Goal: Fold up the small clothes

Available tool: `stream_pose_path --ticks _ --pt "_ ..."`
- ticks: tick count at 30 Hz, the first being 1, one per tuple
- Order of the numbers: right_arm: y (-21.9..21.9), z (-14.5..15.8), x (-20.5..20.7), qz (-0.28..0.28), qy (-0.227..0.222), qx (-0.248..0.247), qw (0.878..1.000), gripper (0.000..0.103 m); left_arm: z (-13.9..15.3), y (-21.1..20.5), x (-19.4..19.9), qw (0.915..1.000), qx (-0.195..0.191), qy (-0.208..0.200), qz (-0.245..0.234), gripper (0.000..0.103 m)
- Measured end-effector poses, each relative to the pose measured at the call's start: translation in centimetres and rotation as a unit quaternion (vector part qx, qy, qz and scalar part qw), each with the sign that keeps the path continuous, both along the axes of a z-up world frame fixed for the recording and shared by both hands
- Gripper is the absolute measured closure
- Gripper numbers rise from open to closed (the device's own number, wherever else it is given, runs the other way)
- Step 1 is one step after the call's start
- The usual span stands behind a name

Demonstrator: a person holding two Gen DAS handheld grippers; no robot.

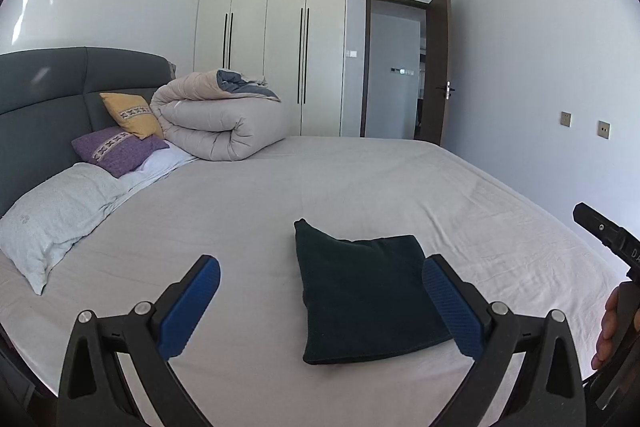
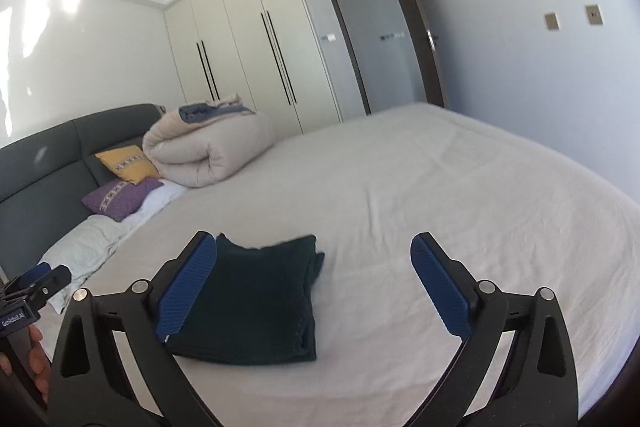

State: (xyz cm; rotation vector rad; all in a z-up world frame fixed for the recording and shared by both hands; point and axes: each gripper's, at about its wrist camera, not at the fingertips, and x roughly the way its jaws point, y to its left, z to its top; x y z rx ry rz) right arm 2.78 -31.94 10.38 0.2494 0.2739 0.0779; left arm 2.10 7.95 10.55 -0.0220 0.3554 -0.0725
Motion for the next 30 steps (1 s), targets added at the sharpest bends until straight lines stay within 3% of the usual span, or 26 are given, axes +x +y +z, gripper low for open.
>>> stream_pose_path --ticks 3,7,11,15,20,25,30 --pt "1.0 1.6 -1.4 0.002 -0.006 -0.03 1.0 0.0 0.1 -0.1 -0.3 1.0 0.003 0.004 -0.001 0.0" --pt "2.4 3.4 -3.0 0.008 -0.022 -0.051 0.998 0.0 -0.2 -0.3 -0.5 0.9987 0.018 0.029 0.038 0.0" --pt "3.1 4.9 -3.8 0.026 -0.002 -0.065 0.998 0.0 -0.5 -0.2 -0.7 0.9984 0.013 0.037 0.041 0.0" --pt "4.1 4.1 -4.1 0.029 0.051 -0.08 0.995 0.0 -1.6 0.2 -0.2 0.996 -0.009 0.065 0.061 0.0" --pt "4.9 1.0 -3.4 0.032 0.122 -0.06 0.99 0.0 -3.4 -0.5 0.3 0.9923 0.014 0.108 0.059 0.0" --pt "5.4 0.0 -3.0 -0.001 0.126 -0.079 0.989 0.0 -3.7 -0.9 0.3 0.9908 0.014 0.123 0.054 0.0" --pt "6.2 -0.8 -3.2 0.014 0.143 -0.085 0.986 0.0 -4.5 -1.4 0.7 0.9886 0.012 0.144 0.04 0.0"
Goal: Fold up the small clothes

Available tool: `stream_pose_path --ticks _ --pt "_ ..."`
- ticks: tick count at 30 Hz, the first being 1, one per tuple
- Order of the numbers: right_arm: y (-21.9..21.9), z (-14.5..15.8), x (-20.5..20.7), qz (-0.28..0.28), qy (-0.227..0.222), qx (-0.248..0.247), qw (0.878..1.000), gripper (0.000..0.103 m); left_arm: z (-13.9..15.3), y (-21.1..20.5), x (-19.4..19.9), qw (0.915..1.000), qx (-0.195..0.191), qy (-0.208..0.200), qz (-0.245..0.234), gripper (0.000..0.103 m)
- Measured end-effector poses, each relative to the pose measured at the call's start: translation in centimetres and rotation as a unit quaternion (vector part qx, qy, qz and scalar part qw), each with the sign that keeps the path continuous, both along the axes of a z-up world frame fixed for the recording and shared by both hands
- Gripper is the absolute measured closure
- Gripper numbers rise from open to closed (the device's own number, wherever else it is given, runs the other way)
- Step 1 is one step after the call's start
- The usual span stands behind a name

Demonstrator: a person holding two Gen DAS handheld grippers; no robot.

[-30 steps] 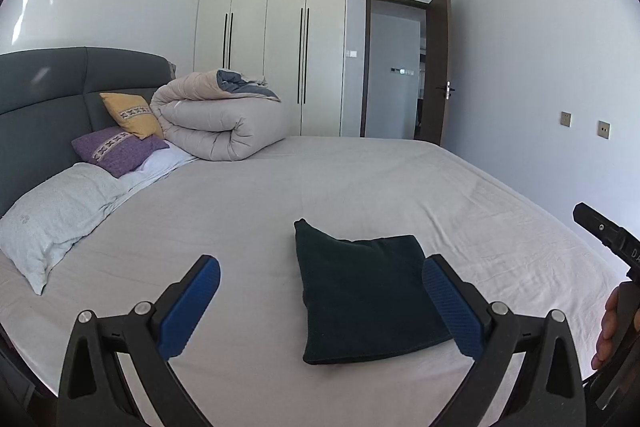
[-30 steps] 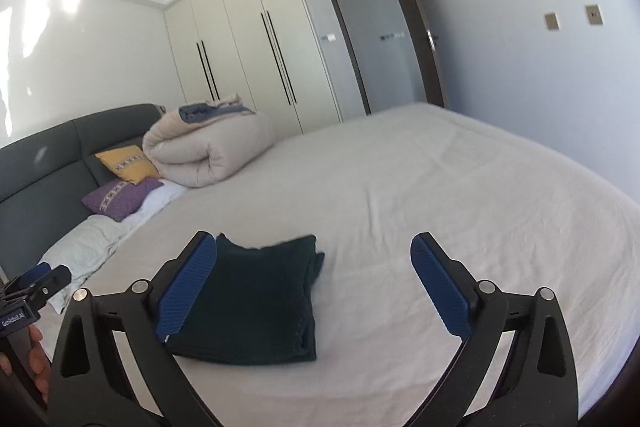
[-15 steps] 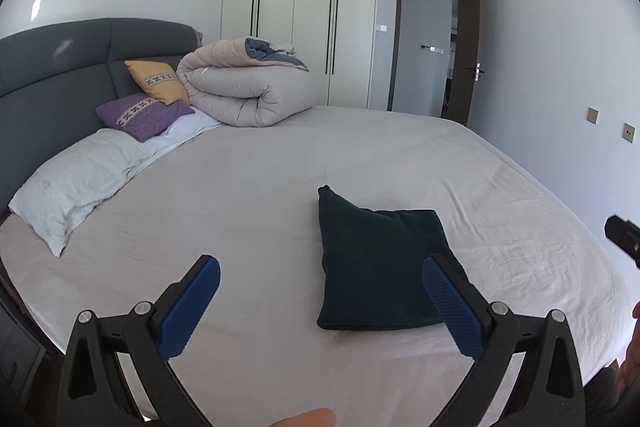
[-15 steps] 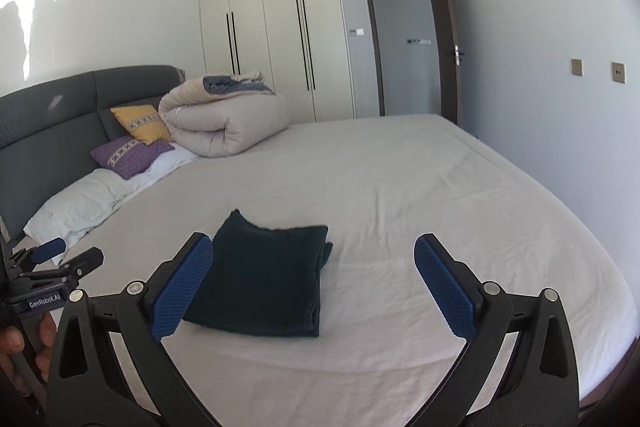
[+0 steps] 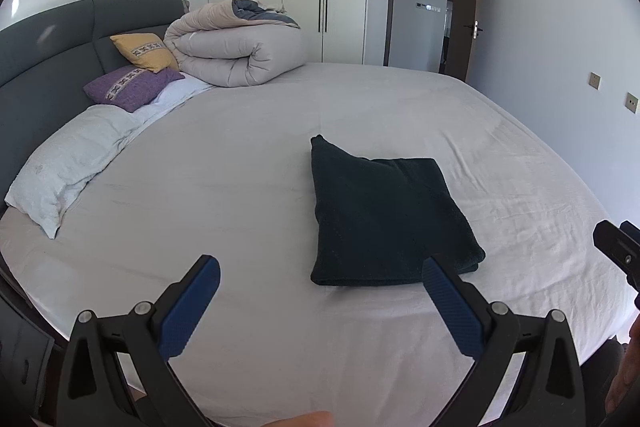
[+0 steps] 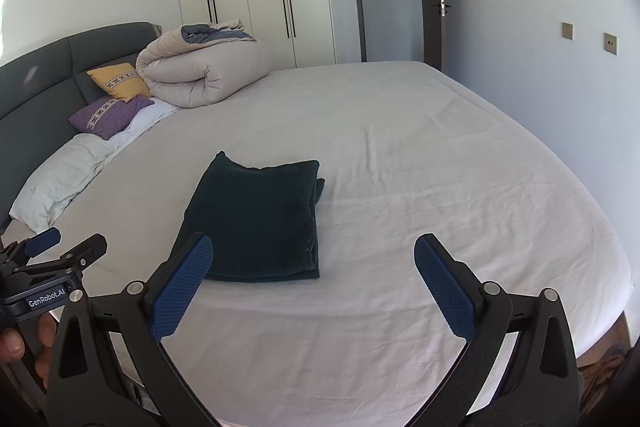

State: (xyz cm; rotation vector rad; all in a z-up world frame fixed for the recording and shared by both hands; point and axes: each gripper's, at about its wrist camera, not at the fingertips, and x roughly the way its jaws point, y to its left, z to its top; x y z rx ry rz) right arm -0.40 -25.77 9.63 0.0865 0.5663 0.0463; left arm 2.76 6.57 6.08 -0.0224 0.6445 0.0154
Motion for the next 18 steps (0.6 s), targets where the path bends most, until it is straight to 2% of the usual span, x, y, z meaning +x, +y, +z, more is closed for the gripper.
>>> stream_pose_path --ticks 8,18 --pt "1.2 -0.6 -0.3 0.016 0.018 -0.013 1.0 0.0 -0.6 -0.4 0.1 0.9999 -0.002 0.01 -0.004 0.0" --pt "1.3 -1.1 0.3 0.006 0.03 -0.016 0.999 0.0 -0.6 0.2 0.2 0.9999 -0.008 0.008 0.002 0.0"
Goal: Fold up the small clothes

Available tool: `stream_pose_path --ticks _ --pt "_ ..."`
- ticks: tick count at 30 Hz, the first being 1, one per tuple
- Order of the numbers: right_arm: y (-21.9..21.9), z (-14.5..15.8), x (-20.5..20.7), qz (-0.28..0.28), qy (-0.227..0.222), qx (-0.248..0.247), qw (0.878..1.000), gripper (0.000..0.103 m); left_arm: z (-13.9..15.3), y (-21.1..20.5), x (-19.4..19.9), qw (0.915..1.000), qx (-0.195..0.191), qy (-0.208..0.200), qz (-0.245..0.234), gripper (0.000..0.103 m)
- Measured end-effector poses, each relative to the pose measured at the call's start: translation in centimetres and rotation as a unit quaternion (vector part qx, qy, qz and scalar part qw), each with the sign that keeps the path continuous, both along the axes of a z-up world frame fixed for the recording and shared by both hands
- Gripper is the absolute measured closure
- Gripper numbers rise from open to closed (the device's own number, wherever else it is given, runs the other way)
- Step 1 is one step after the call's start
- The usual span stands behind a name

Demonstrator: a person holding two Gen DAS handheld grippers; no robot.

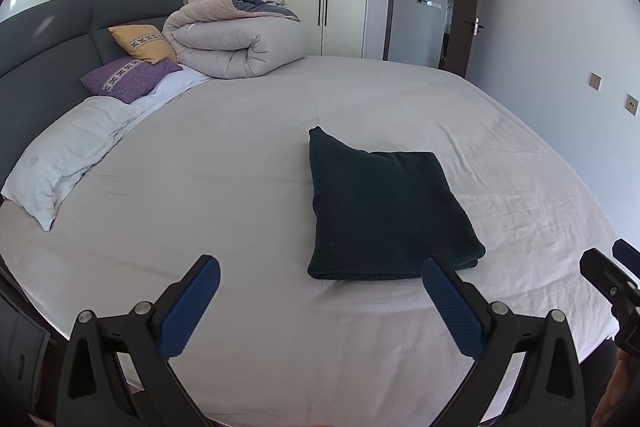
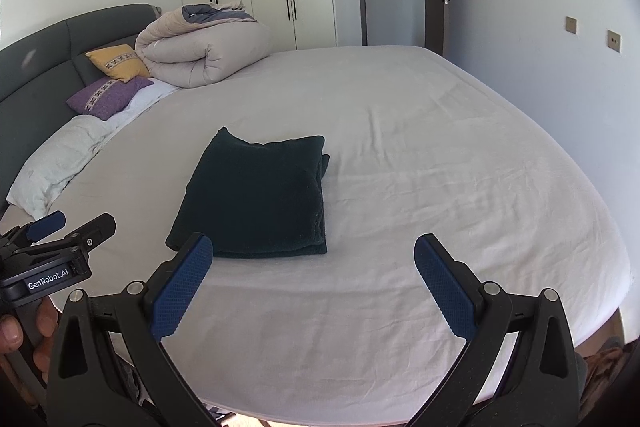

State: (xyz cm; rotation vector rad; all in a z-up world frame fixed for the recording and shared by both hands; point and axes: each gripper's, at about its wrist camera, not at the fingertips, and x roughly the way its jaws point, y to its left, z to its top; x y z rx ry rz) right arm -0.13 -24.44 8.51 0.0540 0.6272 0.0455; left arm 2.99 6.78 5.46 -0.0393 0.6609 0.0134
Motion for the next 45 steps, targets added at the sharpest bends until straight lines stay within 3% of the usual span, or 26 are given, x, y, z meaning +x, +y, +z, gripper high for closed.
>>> stream_pose_path --ticks 45 --pt "0.6 -1.5 0.6 0.003 0.013 -0.001 1.0 0.0 -0.4 0.0 0.2 0.9999 0.002 0.006 -0.01 0.0"
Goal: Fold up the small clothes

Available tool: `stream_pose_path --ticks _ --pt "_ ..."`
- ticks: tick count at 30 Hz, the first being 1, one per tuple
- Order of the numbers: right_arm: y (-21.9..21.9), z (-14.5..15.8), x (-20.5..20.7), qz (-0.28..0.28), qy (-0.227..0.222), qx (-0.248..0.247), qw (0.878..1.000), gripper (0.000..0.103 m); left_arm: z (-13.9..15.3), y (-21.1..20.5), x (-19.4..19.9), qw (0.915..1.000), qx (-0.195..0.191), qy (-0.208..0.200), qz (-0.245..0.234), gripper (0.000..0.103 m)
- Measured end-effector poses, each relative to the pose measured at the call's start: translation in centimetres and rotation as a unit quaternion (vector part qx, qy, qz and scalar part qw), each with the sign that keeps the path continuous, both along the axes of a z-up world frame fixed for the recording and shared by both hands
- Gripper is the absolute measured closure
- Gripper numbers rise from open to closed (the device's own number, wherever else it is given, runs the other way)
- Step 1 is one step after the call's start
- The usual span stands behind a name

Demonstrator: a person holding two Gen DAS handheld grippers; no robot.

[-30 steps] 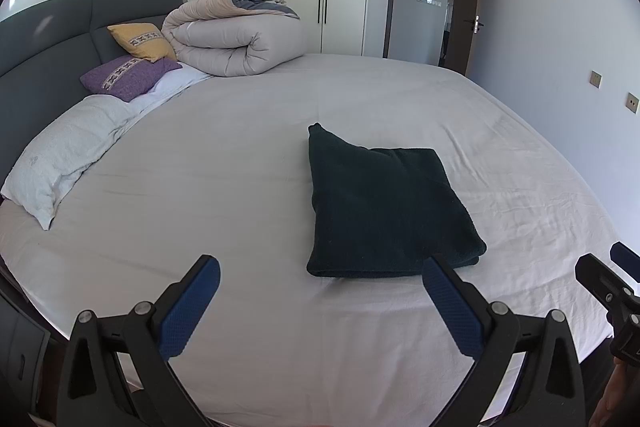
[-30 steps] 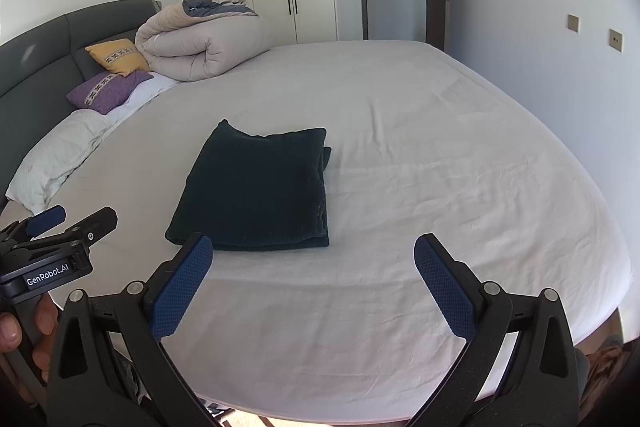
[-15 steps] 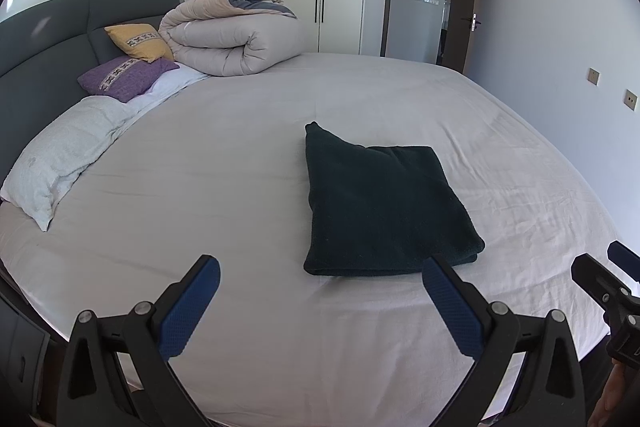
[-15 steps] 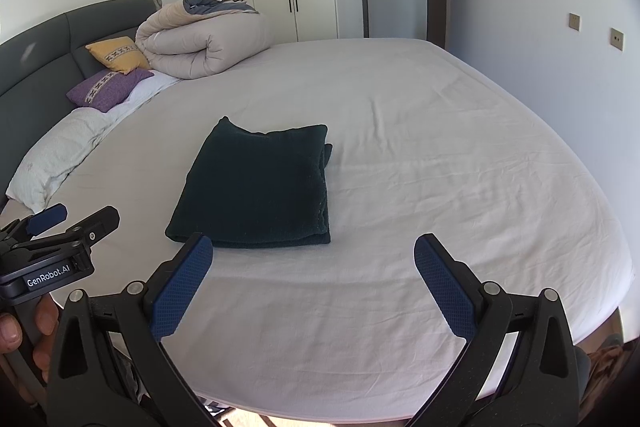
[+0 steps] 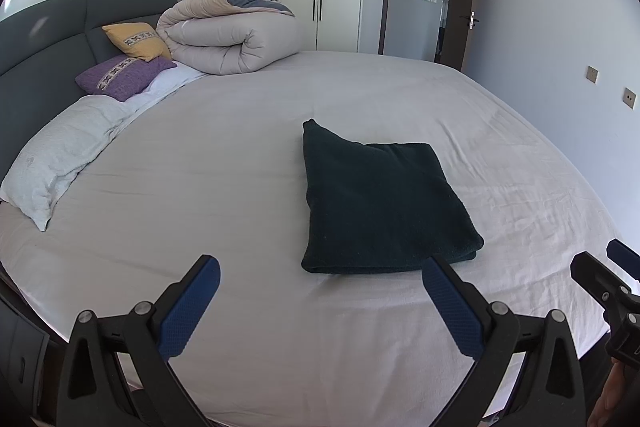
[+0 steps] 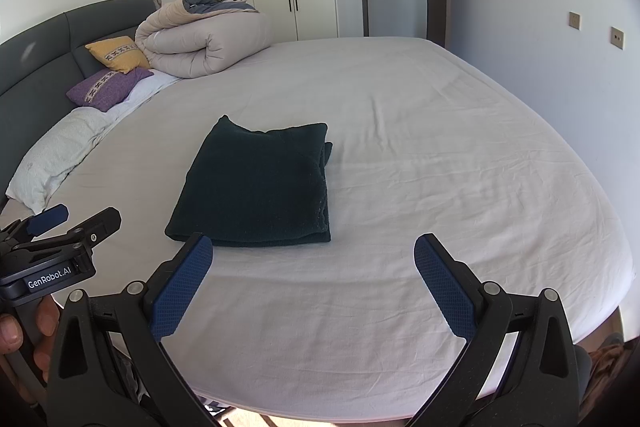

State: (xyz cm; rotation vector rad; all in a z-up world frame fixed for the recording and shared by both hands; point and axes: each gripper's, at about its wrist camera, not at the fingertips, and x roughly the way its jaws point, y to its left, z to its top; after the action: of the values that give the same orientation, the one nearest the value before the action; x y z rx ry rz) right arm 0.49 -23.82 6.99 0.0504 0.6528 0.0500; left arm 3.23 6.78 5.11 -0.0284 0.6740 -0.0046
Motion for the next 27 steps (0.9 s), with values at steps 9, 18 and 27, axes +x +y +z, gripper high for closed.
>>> stream_pose_path --ticks 9,18,27 --pt "0.15 -0.23 -0.01 0.0 0.001 0.001 1.0 0.0 -0.34 0.0 0.27 1.0 0.001 0.002 -0.004 0.0" --pt "0.21 -0.32 -0.03 0.0 0.002 0.001 1.0 0.0 -0.41 -0.02 0.31 1.0 0.001 0.004 -0.005 0.0" --pt "0.39 -0.52 -0.08 0.0 0.003 0.001 1.0 0.0 -0.74 0.09 0.51 1.0 -0.001 0.006 -0.007 0.0"
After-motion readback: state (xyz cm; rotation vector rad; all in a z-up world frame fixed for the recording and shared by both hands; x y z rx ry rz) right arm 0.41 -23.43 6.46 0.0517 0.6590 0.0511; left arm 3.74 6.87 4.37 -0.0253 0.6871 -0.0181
